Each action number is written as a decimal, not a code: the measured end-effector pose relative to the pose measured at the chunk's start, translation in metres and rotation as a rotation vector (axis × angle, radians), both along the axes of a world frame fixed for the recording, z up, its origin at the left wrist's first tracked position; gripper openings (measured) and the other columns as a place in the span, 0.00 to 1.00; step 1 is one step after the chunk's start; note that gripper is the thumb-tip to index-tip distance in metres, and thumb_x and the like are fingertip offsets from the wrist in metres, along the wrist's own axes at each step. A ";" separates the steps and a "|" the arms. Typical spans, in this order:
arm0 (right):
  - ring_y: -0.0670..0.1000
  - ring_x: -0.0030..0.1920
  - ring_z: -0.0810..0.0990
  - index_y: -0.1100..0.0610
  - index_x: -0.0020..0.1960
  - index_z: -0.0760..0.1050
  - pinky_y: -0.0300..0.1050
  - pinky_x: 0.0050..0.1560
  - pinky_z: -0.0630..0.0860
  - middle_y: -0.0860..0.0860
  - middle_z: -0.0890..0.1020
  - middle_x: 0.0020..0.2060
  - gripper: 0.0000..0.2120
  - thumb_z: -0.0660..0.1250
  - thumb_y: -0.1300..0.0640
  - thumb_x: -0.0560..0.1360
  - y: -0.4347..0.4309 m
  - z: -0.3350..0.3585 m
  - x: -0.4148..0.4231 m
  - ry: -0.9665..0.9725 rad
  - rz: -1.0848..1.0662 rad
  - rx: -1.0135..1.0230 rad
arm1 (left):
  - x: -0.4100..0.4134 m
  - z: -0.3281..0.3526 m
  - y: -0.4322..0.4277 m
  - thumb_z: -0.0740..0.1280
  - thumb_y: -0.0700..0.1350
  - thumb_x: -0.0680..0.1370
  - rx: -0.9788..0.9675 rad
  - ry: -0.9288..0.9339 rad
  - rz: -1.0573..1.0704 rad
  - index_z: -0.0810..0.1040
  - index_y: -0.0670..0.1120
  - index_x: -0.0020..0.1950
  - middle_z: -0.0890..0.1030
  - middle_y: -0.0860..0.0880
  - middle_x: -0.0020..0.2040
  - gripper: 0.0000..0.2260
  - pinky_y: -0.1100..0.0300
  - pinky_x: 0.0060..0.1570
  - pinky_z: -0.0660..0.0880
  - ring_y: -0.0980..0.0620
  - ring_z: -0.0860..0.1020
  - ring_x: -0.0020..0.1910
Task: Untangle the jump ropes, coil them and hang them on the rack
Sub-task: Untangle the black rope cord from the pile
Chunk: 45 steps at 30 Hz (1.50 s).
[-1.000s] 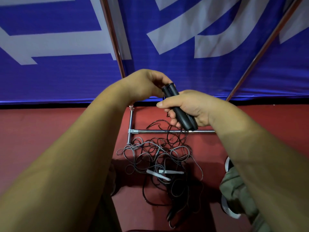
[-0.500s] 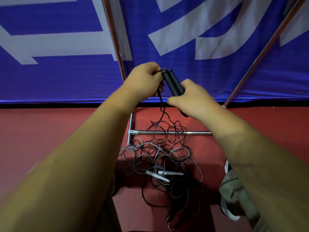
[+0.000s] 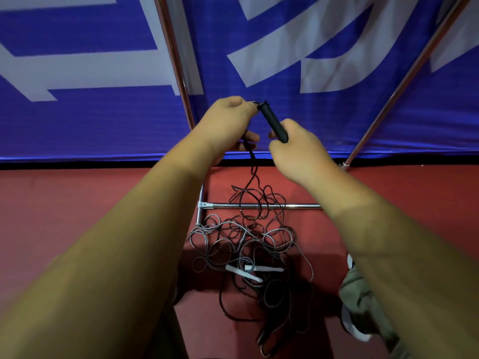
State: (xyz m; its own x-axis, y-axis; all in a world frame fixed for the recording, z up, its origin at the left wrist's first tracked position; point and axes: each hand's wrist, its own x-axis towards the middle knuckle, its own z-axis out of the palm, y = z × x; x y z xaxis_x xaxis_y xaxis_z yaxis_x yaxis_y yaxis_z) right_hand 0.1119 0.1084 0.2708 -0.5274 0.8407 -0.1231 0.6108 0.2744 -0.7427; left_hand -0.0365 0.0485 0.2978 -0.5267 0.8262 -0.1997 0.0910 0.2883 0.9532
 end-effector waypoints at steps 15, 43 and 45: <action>0.55 0.36 0.74 0.55 0.43 0.72 0.49 0.34 0.68 0.54 0.78 0.38 0.09 0.62 0.52 0.80 0.006 0.000 -0.001 -0.013 0.023 0.013 | -0.013 0.007 -0.008 0.66 0.50 0.86 0.051 -0.286 -0.147 0.81 0.41 0.53 0.77 0.47 0.39 0.13 0.44 0.55 0.84 0.47 0.80 0.40; 0.50 0.35 0.77 0.50 0.53 0.82 0.47 0.31 0.74 0.51 0.80 0.39 0.11 0.79 0.50 0.74 0.005 -0.012 -0.007 0.321 0.113 -0.326 | -0.009 0.002 -0.003 0.69 0.43 0.83 0.156 -0.492 -0.145 0.86 0.49 0.57 0.84 0.52 0.48 0.07 0.58 0.48 0.81 0.51 0.82 0.47; 0.49 0.35 0.77 0.51 0.53 0.83 0.47 0.31 0.74 0.48 0.82 0.37 0.12 0.81 0.49 0.73 0.005 -0.009 -0.005 0.346 0.134 -0.364 | -0.010 0.003 -0.003 0.68 0.44 0.83 0.147 -0.521 -0.146 0.86 0.50 0.58 0.83 0.53 0.47 0.07 0.60 0.47 0.79 0.53 0.80 0.46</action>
